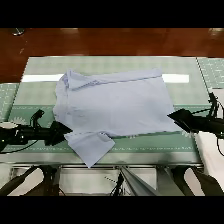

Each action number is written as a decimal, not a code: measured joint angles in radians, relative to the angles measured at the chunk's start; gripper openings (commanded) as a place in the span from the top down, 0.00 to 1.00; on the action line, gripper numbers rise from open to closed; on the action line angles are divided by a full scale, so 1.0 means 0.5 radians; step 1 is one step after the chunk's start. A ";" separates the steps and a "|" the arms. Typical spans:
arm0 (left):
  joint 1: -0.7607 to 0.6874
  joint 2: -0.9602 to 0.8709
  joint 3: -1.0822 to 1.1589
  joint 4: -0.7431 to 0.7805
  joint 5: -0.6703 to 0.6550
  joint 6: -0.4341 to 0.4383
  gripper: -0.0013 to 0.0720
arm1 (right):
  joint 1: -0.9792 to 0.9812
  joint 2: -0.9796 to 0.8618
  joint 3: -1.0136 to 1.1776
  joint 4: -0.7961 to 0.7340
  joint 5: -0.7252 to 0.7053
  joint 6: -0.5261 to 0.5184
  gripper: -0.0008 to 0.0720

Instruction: Fold the shirts.

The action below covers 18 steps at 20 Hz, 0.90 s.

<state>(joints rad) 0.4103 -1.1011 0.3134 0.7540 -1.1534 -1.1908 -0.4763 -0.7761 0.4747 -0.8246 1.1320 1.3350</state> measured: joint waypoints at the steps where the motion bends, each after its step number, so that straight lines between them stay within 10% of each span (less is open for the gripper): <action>1: -0.021 0.001 -0.003 0.007 0.027 0.023 0.95 | -0.053 0.002 0.011 -0.029 -0.020 0.018 0.13; 18: -0.072 0.002 -0.003 -0.311 0.071 0.276 0.95 | -0.396 -0.701 0.220 -0.444 0.170 0.079 0.13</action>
<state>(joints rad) 0.3740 -1.1000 0.3119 0.5987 -1.1179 -1.0527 -0.6743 -1.1267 0.5846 -1.0466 1.2171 1.3743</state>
